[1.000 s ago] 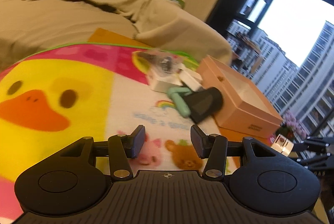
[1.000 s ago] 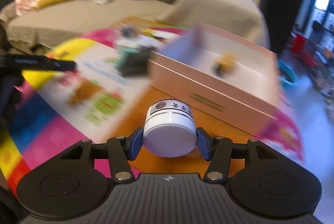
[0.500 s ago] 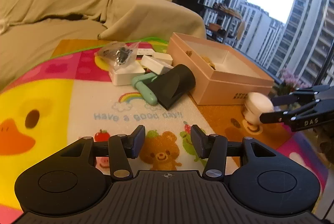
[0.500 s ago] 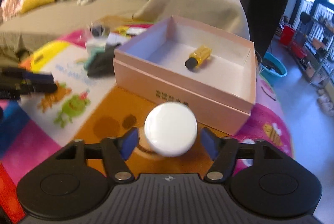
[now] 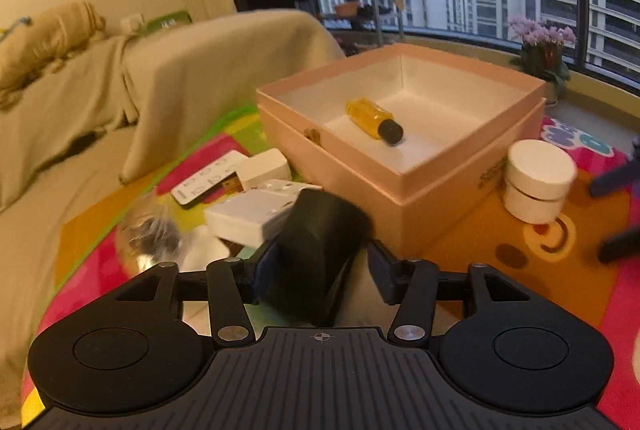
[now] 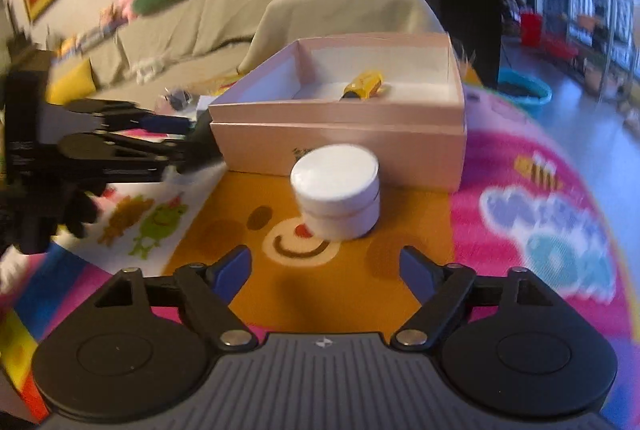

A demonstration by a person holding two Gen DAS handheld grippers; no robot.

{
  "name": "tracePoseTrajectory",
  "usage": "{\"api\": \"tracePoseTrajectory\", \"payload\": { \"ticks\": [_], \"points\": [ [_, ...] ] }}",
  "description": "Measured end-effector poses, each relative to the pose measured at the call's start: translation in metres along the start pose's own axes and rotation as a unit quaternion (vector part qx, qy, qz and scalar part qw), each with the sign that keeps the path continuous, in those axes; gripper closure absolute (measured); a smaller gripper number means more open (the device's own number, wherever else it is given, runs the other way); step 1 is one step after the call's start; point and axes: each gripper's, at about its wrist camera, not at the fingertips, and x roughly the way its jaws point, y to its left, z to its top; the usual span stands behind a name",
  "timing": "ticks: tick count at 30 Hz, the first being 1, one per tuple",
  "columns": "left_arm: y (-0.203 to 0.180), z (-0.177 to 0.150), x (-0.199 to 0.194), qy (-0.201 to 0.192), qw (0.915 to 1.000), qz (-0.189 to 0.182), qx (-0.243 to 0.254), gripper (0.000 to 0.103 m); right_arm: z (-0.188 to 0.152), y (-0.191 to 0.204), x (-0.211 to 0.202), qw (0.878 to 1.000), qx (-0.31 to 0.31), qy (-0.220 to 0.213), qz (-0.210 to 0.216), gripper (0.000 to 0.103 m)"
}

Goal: Organize rigid objects
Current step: 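Grasp the black hair-dryer nozzle with the left gripper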

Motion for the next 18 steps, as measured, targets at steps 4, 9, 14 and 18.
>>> {"api": "tracePoseTrajectory", "payload": {
  "ticks": [4,9,14,18],
  "points": [
    [0.016,0.006,0.016,0.01,0.9994,-0.011,-0.03,0.043,-0.006,0.002,0.002,1.0,-0.004,-0.01,0.01,0.012],
    [0.015,0.003,0.016,0.003,0.9983,-0.007,-0.058,0.046,-0.006,0.005,0.007,1.0,-0.016,0.004,0.026,0.0],
    [0.002,-0.012,-0.02,0.024,0.9967,0.001,-0.078,0.075,-0.007,0.006,0.007,0.999,-0.018,0.006,0.028,0.0],
    [-0.013,-0.037,-0.051,0.065,0.9898,-0.057,-0.113,0.084,-0.007,0.008,0.008,0.999,-0.022,0.009,0.026,0.0]
  ]
}}
